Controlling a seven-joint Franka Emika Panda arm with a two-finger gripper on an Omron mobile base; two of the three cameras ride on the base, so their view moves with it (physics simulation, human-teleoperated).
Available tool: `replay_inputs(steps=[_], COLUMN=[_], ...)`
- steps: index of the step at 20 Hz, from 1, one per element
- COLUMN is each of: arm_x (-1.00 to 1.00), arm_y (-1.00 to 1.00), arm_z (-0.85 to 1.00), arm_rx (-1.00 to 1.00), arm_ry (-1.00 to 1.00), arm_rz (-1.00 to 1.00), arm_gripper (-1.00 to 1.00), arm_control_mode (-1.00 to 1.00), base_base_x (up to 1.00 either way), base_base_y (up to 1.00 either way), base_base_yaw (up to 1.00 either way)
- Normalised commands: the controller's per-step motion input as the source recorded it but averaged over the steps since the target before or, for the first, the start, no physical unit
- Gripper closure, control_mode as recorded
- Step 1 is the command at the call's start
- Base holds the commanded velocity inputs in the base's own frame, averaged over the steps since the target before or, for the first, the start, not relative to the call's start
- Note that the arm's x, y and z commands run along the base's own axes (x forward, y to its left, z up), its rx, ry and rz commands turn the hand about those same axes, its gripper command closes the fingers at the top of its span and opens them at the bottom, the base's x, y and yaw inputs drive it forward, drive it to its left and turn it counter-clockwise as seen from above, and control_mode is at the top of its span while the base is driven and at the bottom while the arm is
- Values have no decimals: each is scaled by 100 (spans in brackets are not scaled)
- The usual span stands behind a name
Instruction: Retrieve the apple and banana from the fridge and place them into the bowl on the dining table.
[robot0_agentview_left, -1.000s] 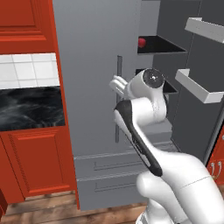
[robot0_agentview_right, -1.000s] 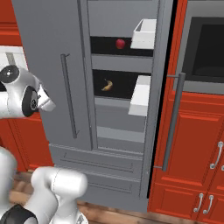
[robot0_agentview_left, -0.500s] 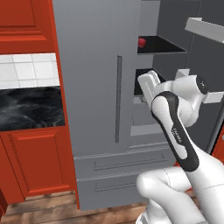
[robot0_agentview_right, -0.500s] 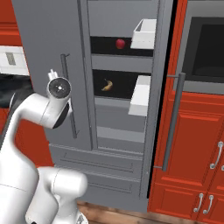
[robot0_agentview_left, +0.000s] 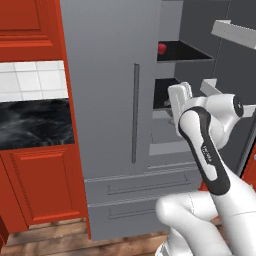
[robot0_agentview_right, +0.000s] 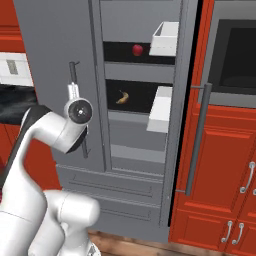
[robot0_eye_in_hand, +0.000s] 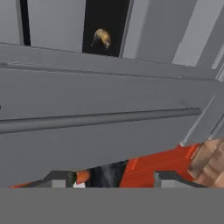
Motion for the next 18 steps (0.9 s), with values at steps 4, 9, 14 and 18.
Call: replay_inputs(steps=[4,9,14,18], arm_x=[36,52,44,51], arm_y=[-58,-35,-28,0], arm_z=[0,0,0,0], arm_rx=[5,0,2,8], arm_ry=[0,0,1,11], arm_rz=[-14,-11,-4,1], arm_gripper=[-100,-100,-100,-100], arm_control_mode=[-100,-100,-100,-100], base_base_x=[0,0,0,0], base_base_y=[0,0,0,0], base_base_yaw=[0,0,0,0])
